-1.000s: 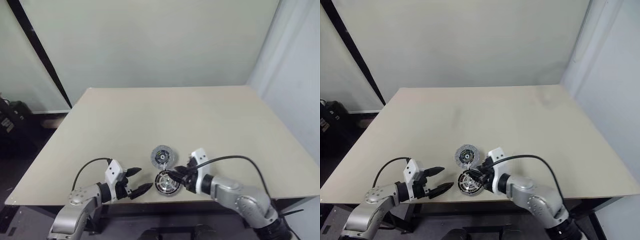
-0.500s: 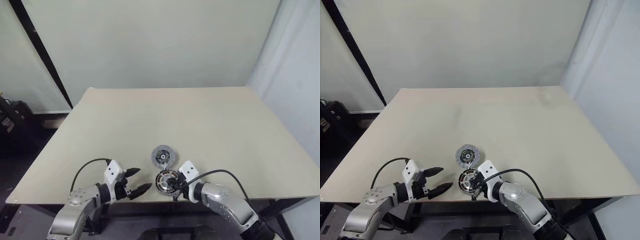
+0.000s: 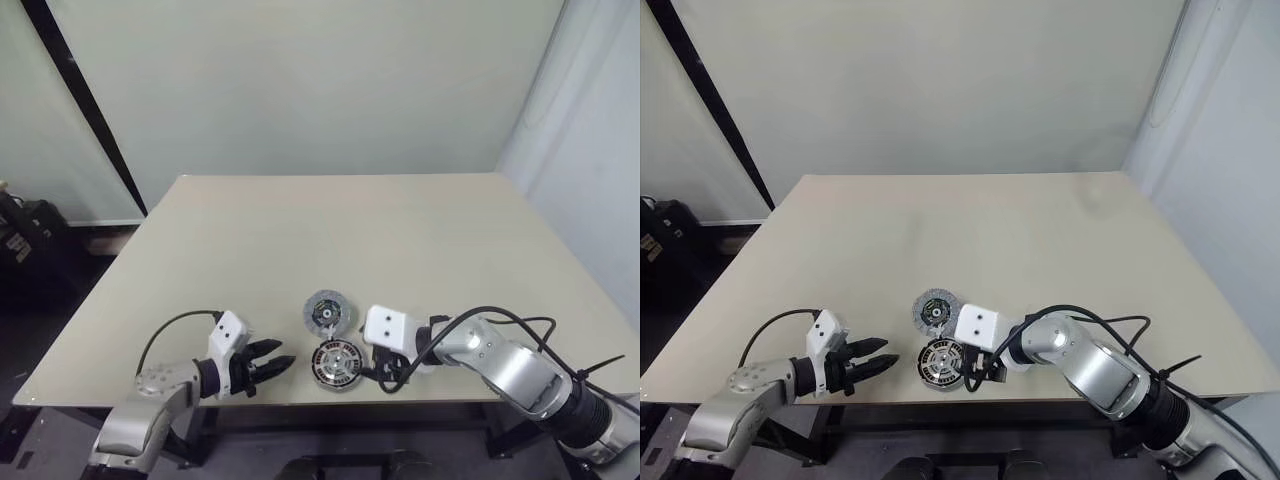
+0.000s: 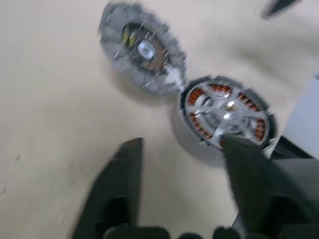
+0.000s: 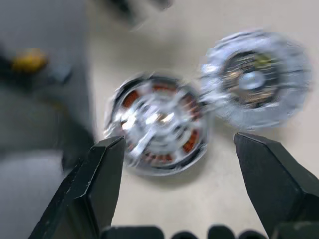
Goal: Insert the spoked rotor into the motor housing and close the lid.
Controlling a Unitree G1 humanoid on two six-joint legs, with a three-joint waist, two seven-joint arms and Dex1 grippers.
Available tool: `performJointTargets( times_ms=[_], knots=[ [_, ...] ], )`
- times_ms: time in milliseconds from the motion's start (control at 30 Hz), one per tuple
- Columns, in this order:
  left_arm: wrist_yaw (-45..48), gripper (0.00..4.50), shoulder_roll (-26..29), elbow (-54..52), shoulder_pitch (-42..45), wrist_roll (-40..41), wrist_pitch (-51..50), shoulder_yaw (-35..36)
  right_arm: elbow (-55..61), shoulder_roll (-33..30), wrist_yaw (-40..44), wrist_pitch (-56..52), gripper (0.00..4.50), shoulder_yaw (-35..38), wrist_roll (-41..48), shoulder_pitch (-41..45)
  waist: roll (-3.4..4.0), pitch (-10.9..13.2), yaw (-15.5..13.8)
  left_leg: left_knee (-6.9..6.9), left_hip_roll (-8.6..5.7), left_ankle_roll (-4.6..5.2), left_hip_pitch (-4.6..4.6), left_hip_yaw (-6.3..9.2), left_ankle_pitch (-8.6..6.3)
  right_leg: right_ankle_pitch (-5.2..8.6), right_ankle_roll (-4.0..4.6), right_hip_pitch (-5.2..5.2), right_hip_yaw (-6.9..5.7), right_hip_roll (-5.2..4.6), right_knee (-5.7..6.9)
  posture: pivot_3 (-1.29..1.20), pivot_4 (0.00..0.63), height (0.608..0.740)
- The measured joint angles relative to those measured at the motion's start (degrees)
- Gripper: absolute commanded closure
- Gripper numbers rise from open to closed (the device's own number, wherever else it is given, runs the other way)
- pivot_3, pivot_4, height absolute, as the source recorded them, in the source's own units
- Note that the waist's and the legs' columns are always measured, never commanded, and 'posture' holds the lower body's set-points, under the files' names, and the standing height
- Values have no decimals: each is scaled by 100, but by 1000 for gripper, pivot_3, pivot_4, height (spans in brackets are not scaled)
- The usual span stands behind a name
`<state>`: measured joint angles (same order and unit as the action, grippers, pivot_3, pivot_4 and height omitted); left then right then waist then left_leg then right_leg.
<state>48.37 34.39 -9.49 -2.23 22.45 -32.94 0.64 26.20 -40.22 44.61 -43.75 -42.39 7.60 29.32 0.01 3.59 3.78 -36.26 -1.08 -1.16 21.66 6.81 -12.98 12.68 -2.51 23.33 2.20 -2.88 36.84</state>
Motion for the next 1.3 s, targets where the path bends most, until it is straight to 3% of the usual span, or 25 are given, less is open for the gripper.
performJointTargets(
  times_ms=[133,367,967,1067,1300],
  knots=[
    [-221,4489,118,-175,147,-14,-580,-96,58,-84,501,-21,669,-379,-325,268,-2,0,1,1,-1,0,1,-1,0,-1,-2,-1,2,-1,0,0,0,740],
    [-438,4489,144,-237,213,-121,-985,-268,-92,167,822,109,669,-864,-845,387,-3,1,-1,-3,-1,-1,-2,-1,1,-1,-2,-1,1,-1,4,0,0,740],
    [-485,4489,144,-246,86,-153,-855,-387,-908,861,767,445,669,-870,-1285,-19,-5,0,-8,-14,-3,-2,-5,1,1,-1,-2,-6,1,-1,13,0,0,740],
    [-484,4500,143,-246,76,-156,-784,-387,-1040,949,762,548,1250,-869,-1392,-45,-5,0,-7,-17,-3,-2,-6,1,1,-1,-2,-6,1,-1,15,0,0,740],
    [-483,4500,156,-244,59,-156,-729,-382,-1338,1124,711,676,3623,-820,-1595,-90,-4,0,-6,-24,-3,-2,-7,1,1,-1,-2,-7,1,-1,17,0,0,740]
  ],
)
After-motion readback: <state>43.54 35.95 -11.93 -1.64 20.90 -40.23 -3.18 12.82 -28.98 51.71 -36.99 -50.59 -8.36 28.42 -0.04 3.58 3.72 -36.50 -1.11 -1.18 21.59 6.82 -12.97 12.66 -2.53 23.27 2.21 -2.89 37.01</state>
